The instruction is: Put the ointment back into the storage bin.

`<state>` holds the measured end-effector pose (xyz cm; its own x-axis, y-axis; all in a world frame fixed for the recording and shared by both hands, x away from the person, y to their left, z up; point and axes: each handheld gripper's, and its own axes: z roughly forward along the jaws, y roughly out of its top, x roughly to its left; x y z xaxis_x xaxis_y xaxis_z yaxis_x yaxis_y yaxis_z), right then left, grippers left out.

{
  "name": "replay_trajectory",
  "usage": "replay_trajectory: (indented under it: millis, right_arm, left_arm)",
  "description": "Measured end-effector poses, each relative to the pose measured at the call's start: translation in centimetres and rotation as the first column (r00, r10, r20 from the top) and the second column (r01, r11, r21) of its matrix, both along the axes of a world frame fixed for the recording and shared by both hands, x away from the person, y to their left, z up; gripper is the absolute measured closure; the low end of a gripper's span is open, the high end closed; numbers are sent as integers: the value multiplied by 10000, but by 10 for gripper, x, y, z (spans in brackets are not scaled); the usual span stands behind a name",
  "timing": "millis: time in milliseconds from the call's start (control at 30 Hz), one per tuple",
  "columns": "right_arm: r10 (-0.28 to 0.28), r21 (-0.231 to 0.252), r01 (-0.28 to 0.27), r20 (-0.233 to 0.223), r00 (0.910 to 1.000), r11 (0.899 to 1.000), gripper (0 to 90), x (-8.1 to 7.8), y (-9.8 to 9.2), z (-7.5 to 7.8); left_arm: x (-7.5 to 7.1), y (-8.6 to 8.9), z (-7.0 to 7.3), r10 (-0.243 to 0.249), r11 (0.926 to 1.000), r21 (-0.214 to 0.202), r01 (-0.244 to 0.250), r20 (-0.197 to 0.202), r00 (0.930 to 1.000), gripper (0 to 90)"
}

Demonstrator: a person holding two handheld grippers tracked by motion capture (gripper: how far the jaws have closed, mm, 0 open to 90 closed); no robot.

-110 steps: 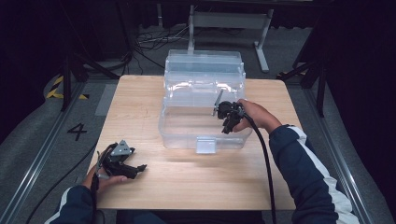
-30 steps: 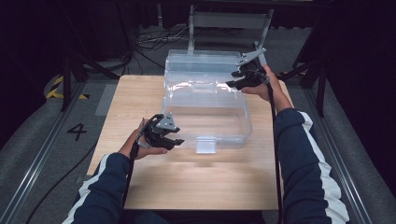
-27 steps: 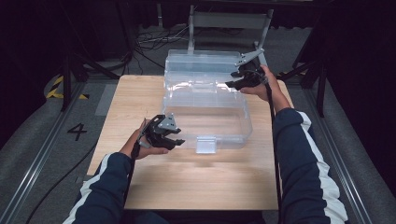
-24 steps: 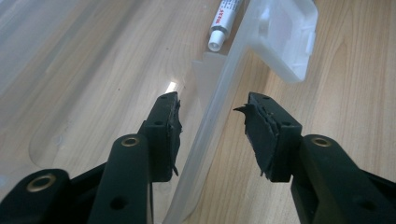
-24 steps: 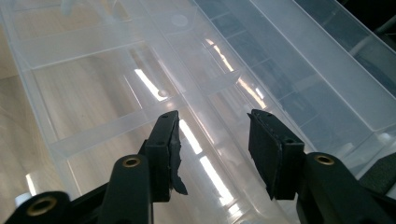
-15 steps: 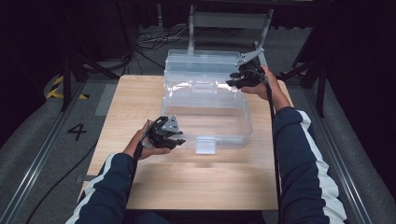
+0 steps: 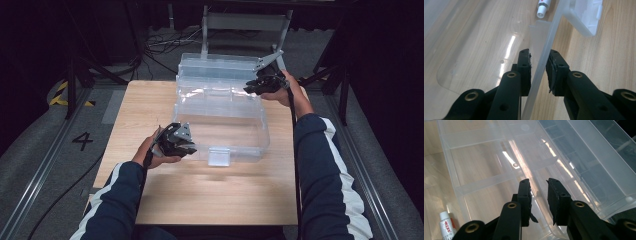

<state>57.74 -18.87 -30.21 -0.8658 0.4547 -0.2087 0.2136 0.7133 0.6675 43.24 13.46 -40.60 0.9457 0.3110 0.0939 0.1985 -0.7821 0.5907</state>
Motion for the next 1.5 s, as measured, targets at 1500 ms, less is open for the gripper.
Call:
replay_trajectory:
  millis: [1500]
  right_arm:
    - [1156,-3707,-1190,-313,9928,9211,848,1,37,20]
  left_arm:
    - [-3,0,-2,271,9995,-176,-269,132,9995,716]
